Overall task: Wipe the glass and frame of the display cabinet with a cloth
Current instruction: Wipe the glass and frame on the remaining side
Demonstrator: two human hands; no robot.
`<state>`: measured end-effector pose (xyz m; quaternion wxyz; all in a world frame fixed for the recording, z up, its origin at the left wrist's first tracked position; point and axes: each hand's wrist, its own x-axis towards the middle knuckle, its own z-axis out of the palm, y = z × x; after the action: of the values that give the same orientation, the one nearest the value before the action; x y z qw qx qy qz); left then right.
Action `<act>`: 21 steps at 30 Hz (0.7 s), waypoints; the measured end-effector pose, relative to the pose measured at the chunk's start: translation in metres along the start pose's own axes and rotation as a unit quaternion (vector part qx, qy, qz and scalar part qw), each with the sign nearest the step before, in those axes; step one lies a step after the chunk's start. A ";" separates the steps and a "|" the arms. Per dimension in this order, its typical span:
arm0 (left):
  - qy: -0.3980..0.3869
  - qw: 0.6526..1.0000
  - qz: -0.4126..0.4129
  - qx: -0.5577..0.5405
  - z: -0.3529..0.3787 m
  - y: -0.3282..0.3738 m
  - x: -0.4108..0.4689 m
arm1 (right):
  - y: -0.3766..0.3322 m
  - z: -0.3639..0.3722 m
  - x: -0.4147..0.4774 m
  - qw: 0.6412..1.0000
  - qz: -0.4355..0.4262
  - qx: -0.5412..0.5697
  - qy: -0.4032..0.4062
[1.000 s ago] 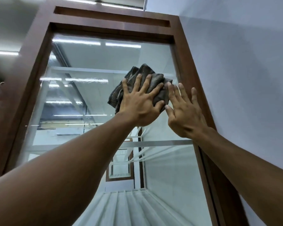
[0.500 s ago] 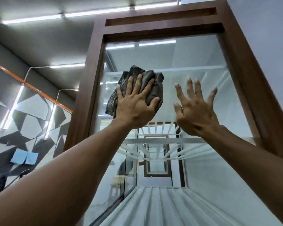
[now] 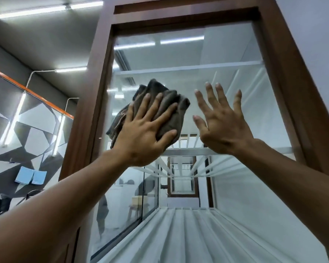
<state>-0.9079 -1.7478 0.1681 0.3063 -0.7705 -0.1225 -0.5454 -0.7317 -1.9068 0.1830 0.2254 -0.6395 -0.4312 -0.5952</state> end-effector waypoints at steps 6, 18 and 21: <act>0.021 0.993 -0.117 -0.027 0.007 0.032 0.021 | 0.007 0.001 -0.013 1.000 -0.006 0.021 0.011; 0.003 0.997 0.074 -0.010 0.025 0.119 0.019 | 0.055 -0.004 -0.084 0.998 0.046 0.027 0.035; 0.026 0.999 0.006 -0.022 0.027 0.123 0.031 | 0.069 -0.010 -0.104 0.998 0.056 0.008 0.038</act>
<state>-0.8111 -1.8323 0.1486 0.2958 -0.7634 -0.0977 -0.5659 -0.6721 -1.9806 0.1006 0.2798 -0.6378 -0.3907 -0.6019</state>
